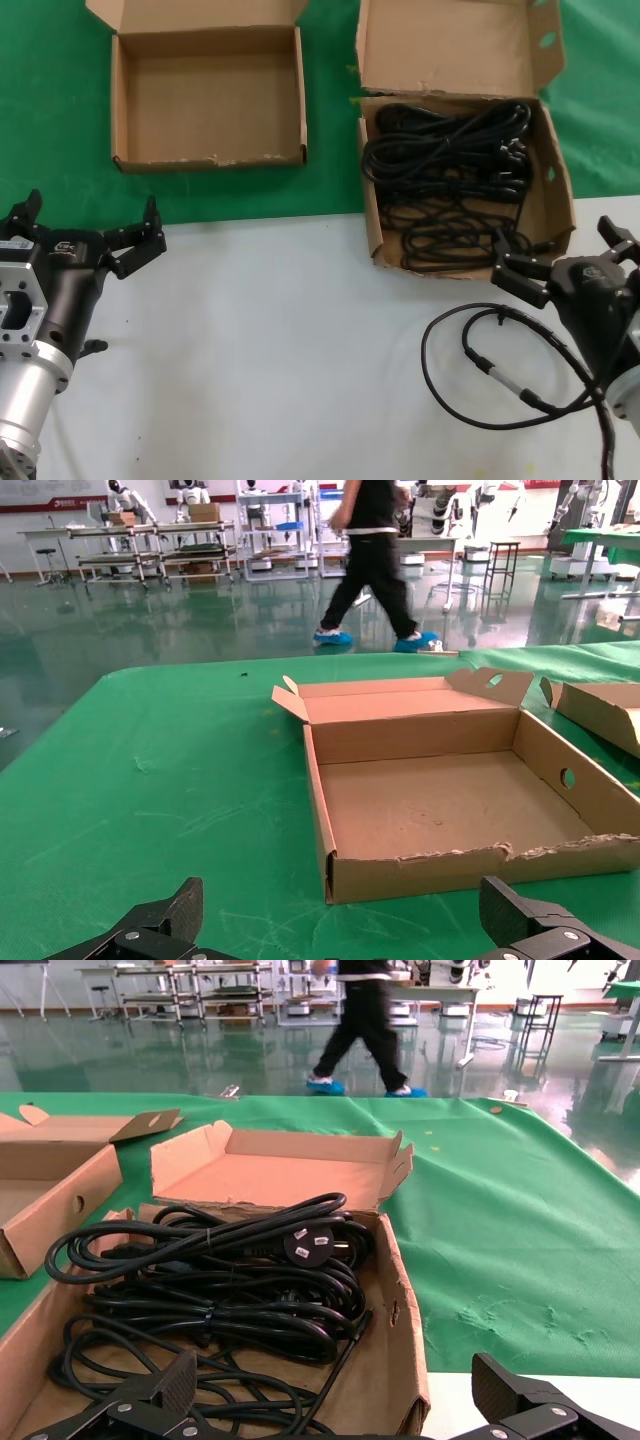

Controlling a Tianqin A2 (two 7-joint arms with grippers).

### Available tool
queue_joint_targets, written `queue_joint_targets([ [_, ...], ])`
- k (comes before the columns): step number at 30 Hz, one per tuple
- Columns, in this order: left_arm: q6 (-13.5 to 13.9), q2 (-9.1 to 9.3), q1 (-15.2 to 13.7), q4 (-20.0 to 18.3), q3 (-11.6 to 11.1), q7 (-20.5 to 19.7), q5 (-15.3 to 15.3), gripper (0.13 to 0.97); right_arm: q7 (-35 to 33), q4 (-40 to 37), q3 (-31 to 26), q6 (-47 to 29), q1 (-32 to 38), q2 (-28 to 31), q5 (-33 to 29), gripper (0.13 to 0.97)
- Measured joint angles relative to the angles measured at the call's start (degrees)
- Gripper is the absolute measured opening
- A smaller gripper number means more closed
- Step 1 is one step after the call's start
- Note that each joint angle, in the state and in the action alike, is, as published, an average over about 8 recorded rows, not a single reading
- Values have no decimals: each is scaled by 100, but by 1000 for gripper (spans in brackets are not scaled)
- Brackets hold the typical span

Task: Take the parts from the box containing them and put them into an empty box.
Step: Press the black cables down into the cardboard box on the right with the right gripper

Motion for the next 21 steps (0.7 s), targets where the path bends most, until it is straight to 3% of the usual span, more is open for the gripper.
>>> queue_joint_targets([
  [21,0,0,0,0,0,0,0,964,0,0,0,0,0,0,0,966],
])
